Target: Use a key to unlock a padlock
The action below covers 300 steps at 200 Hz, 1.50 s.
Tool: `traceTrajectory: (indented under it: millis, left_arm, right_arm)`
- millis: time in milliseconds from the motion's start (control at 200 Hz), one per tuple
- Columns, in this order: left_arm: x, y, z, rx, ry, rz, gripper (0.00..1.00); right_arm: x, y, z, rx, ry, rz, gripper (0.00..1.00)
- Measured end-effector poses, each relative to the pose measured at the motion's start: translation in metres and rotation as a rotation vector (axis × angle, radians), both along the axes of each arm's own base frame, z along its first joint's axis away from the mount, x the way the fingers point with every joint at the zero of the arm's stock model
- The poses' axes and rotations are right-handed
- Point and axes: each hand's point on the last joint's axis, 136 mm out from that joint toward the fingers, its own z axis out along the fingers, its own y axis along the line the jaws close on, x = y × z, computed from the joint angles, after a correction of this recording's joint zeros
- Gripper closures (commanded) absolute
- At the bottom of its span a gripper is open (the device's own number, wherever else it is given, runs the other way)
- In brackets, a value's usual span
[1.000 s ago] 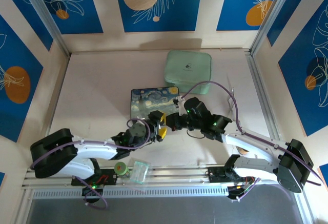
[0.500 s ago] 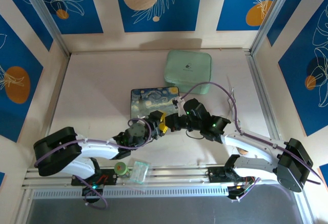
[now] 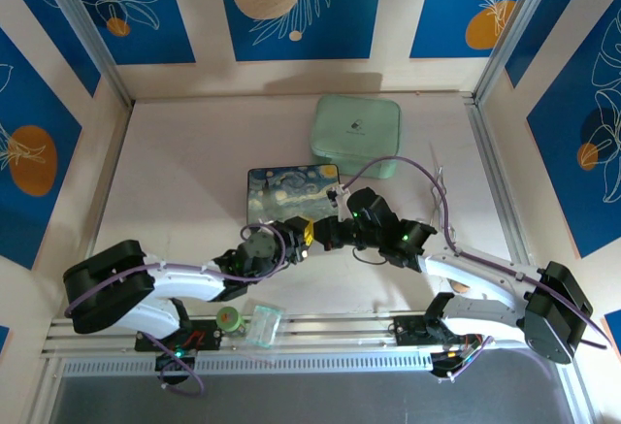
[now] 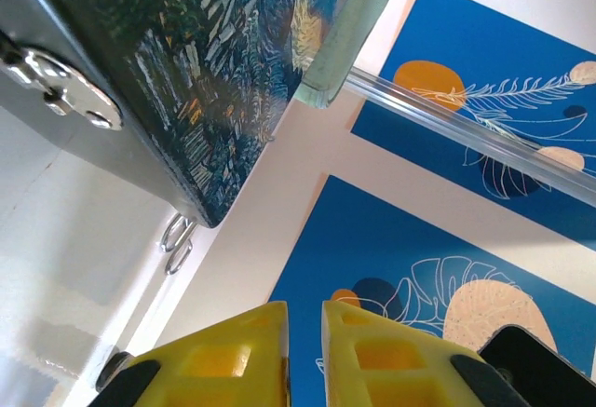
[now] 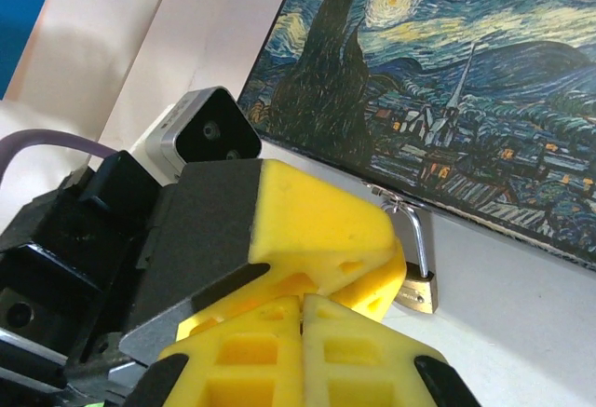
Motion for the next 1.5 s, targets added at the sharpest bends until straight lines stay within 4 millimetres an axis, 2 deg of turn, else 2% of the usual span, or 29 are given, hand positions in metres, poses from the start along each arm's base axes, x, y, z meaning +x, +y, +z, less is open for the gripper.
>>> traceTrajectory:
  millis: [50, 170, 230, 385, 435, 460, 675, 830, 885, 1000, 1176, 1246, 1291, 1326, 1481, 1501]
  left_arm:
    - [0.0, 0.0, -0.001, 0.003, 0.002, -0.003, 0.85]
    - [-0.001, 0.0, -0.003, 0.012, 0.006, -0.004, 0.98]
    - [-0.001, 0.0, -0.002, 0.015, 0.002, -0.007, 1.0]
    - [-0.002, 0.0, -0.003, 0.02, 0.005, -0.011, 1.0]
    - [-0.002, 0.0, -0.004, 0.024, 0.007, -0.011, 0.9]
    - [-0.002, 0.001, -0.003, 0.029, 0.004, -0.012, 0.89]
    - [-0.003, 0.002, 0.001, 0.041, -0.018, -0.017, 1.0]
    - [-0.002, 0.003, 0.0, 0.058, -0.027, -0.02, 1.0]
    - [-0.002, 0.003, 0.0, 0.061, -0.028, -0.02, 0.93]
    - [-0.003, 0.003, 0.001, 0.062, -0.028, -0.022, 1.0]
    - [-0.002, 0.003, 0.002, 0.077, -0.041, -0.03, 1.0]
    - [-0.002, 0.003, 0.001, 0.085, -0.041, -0.032, 0.94]
    - [-0.002, 0.003, 0.001, 0.089, -0.039, -0.033, 0.94]
    - [-0.003, 0.003, 0.0, 0.09, -0.037, -0.036, 1.0]
    - [-0.002, 0.001, 0.0, 0.111, -0.049, -0.047, 1.0]
    - [-0.002, 0.001, 0.0, 0.115, -0.051, -0.049, 1.0]
  right_arm:
    - [0.001, -0.001, 0.001, 0.003, -0.002, -0.003, 1.0]
    - [0.003, -0.002, 0.003, 0.008, -0.007, -0.01, 1.0]
    - [0.002, -0.002, 0.002, 0.006, -0.004, -0.01, 1.0]
    - [0.002, -0.003, 0.001, 0.003, -0.002, -0.01, 1.0]
    - [0.002, -0.003, 0.001, 0.003, -0.001, -0.01, 1.0]
    - [0.002, -0.004, 0.0, 0.002, -0.001, -0.011, 1.0]
    - [0.002, -0.007, 0.004, 0.013, -0.008, -0.018, 1.0]
    - [0.002, -0.007, 0.002, 0.011, -0.005, -0.017, 1.0]
    - [0.002, -0.008, 0.001, 0.012, -0.001, -0.017, 1.0]
    - [0.001, -0.01, 0.002, 0.024, 0.009, -0.017, 1.0]
    - [0.0, -0.011, 0.003, 0.035, 0.016, -0.017, 1.0]
    - [0.0, -0.011, 0.001, 0.035, 0.019, -0.019, 1.0]
    - [0.0, -0.012, 0.0, 0.034, 0.02, -0.02, 1.0]
    - [0.0, -0.012, -0.001, 0.033, 0.021, -0.02, 1.0]
    - [-0.001, -0.012, 0.0, 0.039, 0.023, -0.019, 1.0]
    - [-0.001, -0.013, 0.001, 0.041, 0.023, -0.019, 0.97]
